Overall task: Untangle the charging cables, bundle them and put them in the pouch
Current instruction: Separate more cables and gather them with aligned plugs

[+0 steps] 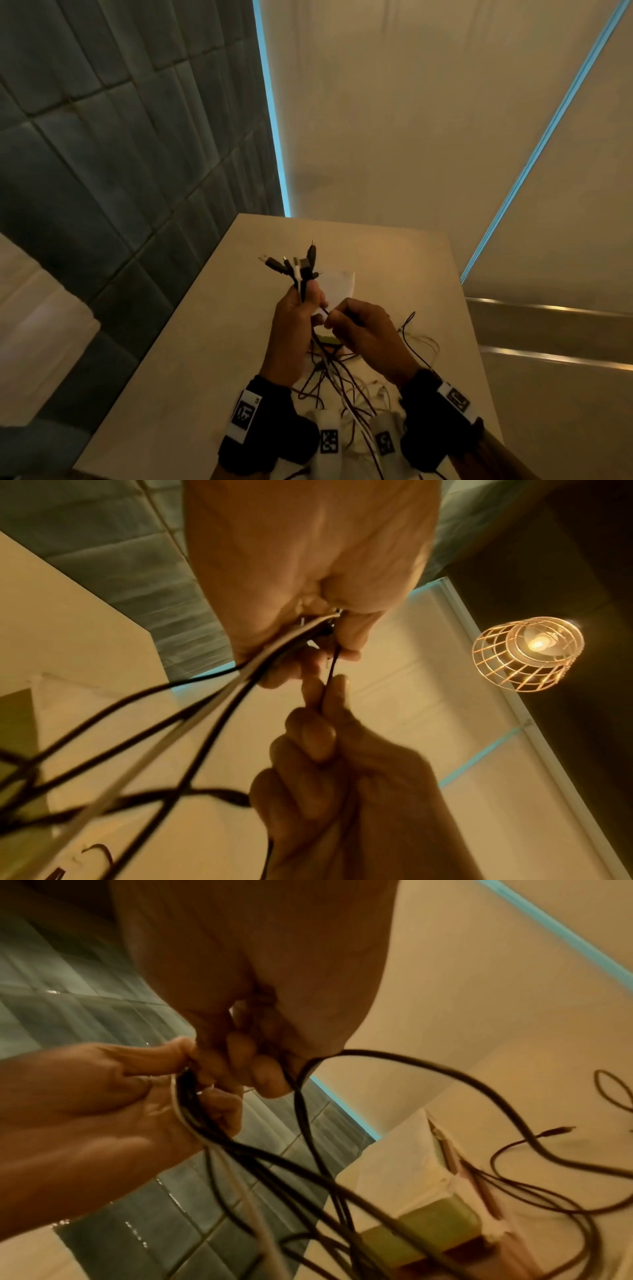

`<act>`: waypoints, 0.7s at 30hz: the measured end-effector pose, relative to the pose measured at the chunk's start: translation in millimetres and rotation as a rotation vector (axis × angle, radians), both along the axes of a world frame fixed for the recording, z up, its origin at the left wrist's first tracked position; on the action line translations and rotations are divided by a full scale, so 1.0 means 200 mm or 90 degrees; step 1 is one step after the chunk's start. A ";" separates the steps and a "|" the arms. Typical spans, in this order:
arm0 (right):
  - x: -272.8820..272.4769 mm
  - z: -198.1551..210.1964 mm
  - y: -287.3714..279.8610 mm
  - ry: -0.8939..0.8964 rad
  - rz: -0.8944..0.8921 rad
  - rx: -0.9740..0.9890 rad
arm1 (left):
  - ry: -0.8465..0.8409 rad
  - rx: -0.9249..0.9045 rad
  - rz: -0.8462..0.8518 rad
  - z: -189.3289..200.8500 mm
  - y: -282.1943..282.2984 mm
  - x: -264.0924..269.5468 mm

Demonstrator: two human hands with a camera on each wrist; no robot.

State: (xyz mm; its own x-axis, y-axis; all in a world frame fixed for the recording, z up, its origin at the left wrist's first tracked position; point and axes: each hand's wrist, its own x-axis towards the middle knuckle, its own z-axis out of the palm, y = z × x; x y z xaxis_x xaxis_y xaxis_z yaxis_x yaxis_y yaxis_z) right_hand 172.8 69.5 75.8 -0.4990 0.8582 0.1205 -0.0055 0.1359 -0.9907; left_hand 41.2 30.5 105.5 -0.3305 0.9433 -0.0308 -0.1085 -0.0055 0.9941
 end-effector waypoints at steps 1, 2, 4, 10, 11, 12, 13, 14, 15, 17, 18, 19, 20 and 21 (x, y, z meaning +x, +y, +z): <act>0.02 -0.02 0.00 -0.020 0.013 0.013 | -0.046 0.010 -0.005 0.02 -0.01 -0.01; 0.04 -0.06 0.00 -0.042 0.024 0.026 | -0.108 0.022 -0.010 0.04 -0.01 -0.02; 0.08 -0.15 0.00 -0.091 0.038 0.036 | -0.228 0.056 -0.009 0.10 -0.01 -0.06; 0.09 -0.34 -0.06 -0.081 0.027 -0.037 | -0.230 0.078 -0.041 0.16 -0.02 -0.14; 0.08 -0.35 -0.07 -0.074 0.023 -0.051 | -0.217 0.077 -0.047 0.16 -0.02 -0.14; 0.07 -0.38 -0.08 -0.070 0.018 -0.065 | -0.212 0.079 -0.042 0.17 -0.03 -0.14; 0.06 -0.41 -0.08 -0.069 0.019 -0.074 | -0.213 0.082 -0.029 0.17 -0.03 -0.14; 0.06 -0.43 -0.09 -0.072 0.020 -0.075 | -0.219 0.085 -0.011 0.18 -0.04 -0.15; 0.05 -0.45 -0.09 -0.077 0.025 -0.076 | -0.228 0.088 0.006 0.19 -0.04 -0.15; 0.05 -0.48 -0.09 -0.093 0.025 -0.078 | -0.255 0.093 0.028 0.20 -0.06 -0.17; 0.05 -0.49 -0.09 -0.108 0.021 -0.071 | -0.269 0.095 0.035 0.21 -0.07 -0.18; 0.05 -0.50 -0.09 -0.123 0.017 -0.058 | -0.280 0.099 0.041 0.22 -0.08 -0.19; 0.06 -0.52 -0.08 -0.145 0.014 -0.042 | -0.285 0.103 0.047 0.23 -0.08 -0.19; 0.07 -0.53 -0.08 -0.165 0.012 -0.033 | -0.284 0.106 0.052 0.24 -0.09 -0.20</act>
State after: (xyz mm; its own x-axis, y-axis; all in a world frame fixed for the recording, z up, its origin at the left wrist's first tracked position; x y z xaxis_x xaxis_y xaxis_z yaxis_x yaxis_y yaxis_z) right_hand 187.3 53.1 -29.5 -0.5234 0.8501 -0.0577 0.2469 0.0865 -0.9652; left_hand 1.4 12.2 153.1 -0.3926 0.9189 -0.0379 -0.5172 -0.1865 0.8353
